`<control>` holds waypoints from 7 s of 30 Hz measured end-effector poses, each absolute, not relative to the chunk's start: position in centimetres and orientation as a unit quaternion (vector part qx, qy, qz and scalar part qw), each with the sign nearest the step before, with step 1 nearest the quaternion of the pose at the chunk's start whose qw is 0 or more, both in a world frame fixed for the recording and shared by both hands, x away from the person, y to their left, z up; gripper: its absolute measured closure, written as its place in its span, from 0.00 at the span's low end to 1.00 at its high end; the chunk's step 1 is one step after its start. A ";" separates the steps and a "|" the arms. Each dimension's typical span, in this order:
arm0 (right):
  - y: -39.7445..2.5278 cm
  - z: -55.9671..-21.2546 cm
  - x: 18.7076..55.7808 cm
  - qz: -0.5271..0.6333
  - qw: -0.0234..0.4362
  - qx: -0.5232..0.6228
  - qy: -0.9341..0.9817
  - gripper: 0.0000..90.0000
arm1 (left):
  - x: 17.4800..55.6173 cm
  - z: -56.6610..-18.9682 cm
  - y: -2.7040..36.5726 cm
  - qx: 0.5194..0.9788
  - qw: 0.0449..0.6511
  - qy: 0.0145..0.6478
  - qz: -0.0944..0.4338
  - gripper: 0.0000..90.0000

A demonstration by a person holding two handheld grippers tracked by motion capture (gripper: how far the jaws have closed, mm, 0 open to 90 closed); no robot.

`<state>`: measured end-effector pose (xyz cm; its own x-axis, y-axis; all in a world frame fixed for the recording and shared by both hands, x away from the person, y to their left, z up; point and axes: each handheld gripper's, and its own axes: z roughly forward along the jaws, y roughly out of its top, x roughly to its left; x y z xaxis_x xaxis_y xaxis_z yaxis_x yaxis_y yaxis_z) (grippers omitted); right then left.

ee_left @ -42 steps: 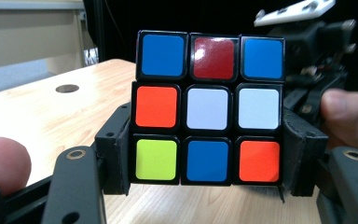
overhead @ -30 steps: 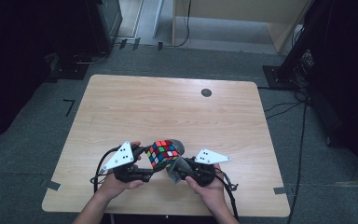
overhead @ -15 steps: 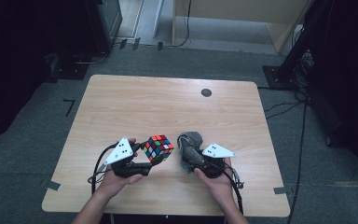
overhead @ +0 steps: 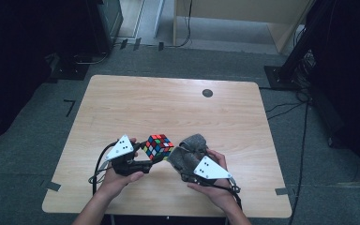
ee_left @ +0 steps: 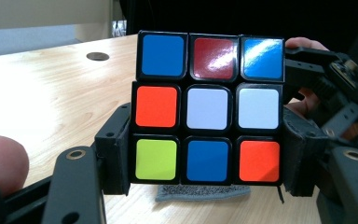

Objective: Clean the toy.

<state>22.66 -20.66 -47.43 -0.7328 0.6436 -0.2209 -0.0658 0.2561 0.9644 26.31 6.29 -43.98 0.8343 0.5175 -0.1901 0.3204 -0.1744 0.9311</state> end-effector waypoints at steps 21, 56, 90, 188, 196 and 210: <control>-18.2 -48.4 21.6 0.527 0.426 0.090 0.730 0.34 | 26.5 -44.1 4.4 0.778 0.549 0.304 -0.009 0.38; -21.6 -45.0 22.8 0.598 0.173 0.322 0.713 0.38 | 24.9 -45.7 3.9 0.821 0.495 0.194 0.208 0.17; -19.9 -45.6 23.2 0.570 0.024 0.396 0.719 0.38 | 22.8 -47.0 2.3 0.809 0.479 0.109 0.322 0.30; -20.8 -42.6 21.0 0.610 0.160 0.346 0.695 0.81 | 23.7 -45.6 3.4 0.813 0.532 0.152 0.179 0.37; -22.6 -43.6 22.2 0.596 0.157 0.390 0.684 0.81 | 23.8 -45.3 3.8 0.806 0.546 0.152 0.173 0.37; -23.7 -44.4 23.0 0.608 0.128 0.418 0.663 0.80 | 23.8 -44.2 4.9 0.777 0.589 0.154 0.161 0.38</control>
<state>23.01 -23.74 -44.39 -0.6177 0.7097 0.3388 0.3983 -0.0892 0.9129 23.75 4.94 -44.25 0.9004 0.4296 0.0686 0.0497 -0.2582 0.9648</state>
